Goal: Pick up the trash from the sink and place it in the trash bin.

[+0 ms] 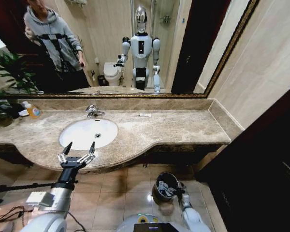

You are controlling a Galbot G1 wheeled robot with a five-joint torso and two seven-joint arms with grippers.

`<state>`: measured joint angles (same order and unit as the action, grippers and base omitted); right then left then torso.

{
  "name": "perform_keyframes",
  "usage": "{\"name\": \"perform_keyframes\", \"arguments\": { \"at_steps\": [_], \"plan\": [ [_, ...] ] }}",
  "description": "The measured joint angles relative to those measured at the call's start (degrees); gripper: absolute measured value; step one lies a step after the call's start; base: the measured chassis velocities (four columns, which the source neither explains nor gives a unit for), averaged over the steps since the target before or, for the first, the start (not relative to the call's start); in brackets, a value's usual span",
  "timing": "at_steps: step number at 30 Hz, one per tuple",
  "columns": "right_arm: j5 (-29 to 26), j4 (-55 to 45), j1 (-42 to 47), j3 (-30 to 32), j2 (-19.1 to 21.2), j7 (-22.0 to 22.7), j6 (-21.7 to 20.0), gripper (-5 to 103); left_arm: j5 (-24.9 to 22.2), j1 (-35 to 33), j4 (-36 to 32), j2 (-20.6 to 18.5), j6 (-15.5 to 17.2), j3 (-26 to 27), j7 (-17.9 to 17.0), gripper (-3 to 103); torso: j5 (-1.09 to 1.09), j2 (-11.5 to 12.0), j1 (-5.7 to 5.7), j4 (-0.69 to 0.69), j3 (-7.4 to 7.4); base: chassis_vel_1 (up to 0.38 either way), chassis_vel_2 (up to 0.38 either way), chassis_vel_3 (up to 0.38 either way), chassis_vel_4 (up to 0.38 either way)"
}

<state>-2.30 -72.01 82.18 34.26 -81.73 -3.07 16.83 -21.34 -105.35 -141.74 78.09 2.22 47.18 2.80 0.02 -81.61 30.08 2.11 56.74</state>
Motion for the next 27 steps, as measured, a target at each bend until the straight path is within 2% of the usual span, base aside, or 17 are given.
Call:
{"name": "perform_keyframes", "arguments": {
  "at_steps": [2,3,4,6,7,8,10,11,14,16,17,18,21,22,25,27],
  "plan": [
    [-5.9,-9.9,5.6,0.4,1.3,0.3,-2.3,100,0.0,0.0,0.0,0.0,0.0,0.0,0.0,100,-0.01,0.0,0.0,0.0,0.0,0.0,0.0,0.0,0.0],
    [-5.9,-9.9,5.6,0.4,1.3,0.3,-2.3,100,0.0,0.0,0.0,0.0,0.0,0.0,0.0,100,-0.01,0.0,0.0,0.0,0.0,0.0,0.0,0.0,0.0],
    [-10.4,-18.0,10.4,1.1,2.1,0.2,-4.3,100,0.0,0.0,0.0,0.0,0.0,0.0,0.0,100,-0.01,0.0,0.0,-0.01,0.0,0.0,0.0,0.0,0.0],
    [-15.1,-29.4,16.8,2.2,2.9,0.1,-5.9,100,0.0,0.0,0.0,0.0,0.0,0.0,0.0,100,-0.03,0.0,0.0,-0.02,0.0,0.0,0.0,0.0,0.0],
    [-15.1,-29.4,16.8,2.2,2.9,0.1,-5.9,100,0.0,0.0,0.0,0.0,0.0,0.0,0.0,100,-0.03,0.0,0.0,-0.02,0.0,0.0,0.0,0.0,0.0],
    [-16.8,-35.7,19.3,2.8,3.3,-0.1,-6.5,100,0.0,0.0,0.0,0.0,0.0,0.0,0.0,100,-0.03,0.0,0.0,-0.02,0.0,0.0,0.0,0.0,0.0],
    [-17.3,-38.0,20.0,3.0,3.4,-0.2,-6.6,100,0.0,0.0,0.0,0.0,0.0,0.0,0.0,100,-0.03,0.0,-0.01,-0.01,0.0,0.0,0.0,0.0,0.0],
    [-18.8,-43.5,20.9,3.3,3.4,-1.0,-6.6,100,0.0,0.0,0.0,0.0,0.0,0.0,0.0,100,-0.02,0.0,0.0,-0.01,0.0,0.0,0.0,0.0,0.0],
    [-19.4,-47.1,20.6,3.4,3.2,-1.9,-6.7,100,0.0,0.0,0.0,0.0,0.0,0.0,0.0,100,-0.02,0.0,0.0,0.0,0.0,0.0,0.0,0.0,0.0],
    [-19.1,-51.7,18.2,2.8,3.7,-3.6,-10.3,100,0.0,0.0,0.0,0.0,0.0,0.0,0.0,100,-0.01,0.0,0.01,-0.01,0.0,0.0,0.0,0.0,0.0],
    [-19.2,-53.1,15.6,2.2,5.2,-4.8,-14.0,100,0.0,0.0,0.0,0.0,0.0,0.0,0.0,100,-0.02,0.0,0.01,-0.01,0.01,0.0,0.0,0.0,0.0],
    [-19.2,-53.1,15.6,2.2,5.2,-4.8,-14.0,100,0.0,0.0,0.0,0.0,0.0,0.0,0.0,100,-0.02,0.0,0.01,-0.01,0.01,0.0,0.0,0.0,0.0],
    [-19.6,-52.1,6.2,0.1,11.0,-7.1,-20.8,100,0.0,0.0,0.0,0.0,0.0,0.0,0.0,100,-0.01,0.0,0.01,0.02,0.01,0.0,0.0,0.0,0.0],
    [-19.6,-52.1,6.2,0.1,11.0,-7.1,-20.8,100,0.0,0.0,0.0,0.0,0.0,0.0,0.0,100,-0.01,0.0,0.01,0.02,0.01,0.0,0.0,0.0,0.0],
    [-21.3,-47.1,-2.9,-3.2,17.0,-9.2,-24.5,100,0.0,0.0,0.0,0.0,0.0,0.0,0.0,100,0.0,0.0,0.02,0.0,0.02,0.0,0.0,0.0,0.0],
    [-21.6,-45.2,-5.9,-4.6,18.4,-9.6,-24.7,100,0.0,0.0,0.0,0.0,0.0,0.0,0.0,100,-0.01,0.0,0.02,0.0,0.02,0.0,0.0,0.0,0.0]
  ]
}}
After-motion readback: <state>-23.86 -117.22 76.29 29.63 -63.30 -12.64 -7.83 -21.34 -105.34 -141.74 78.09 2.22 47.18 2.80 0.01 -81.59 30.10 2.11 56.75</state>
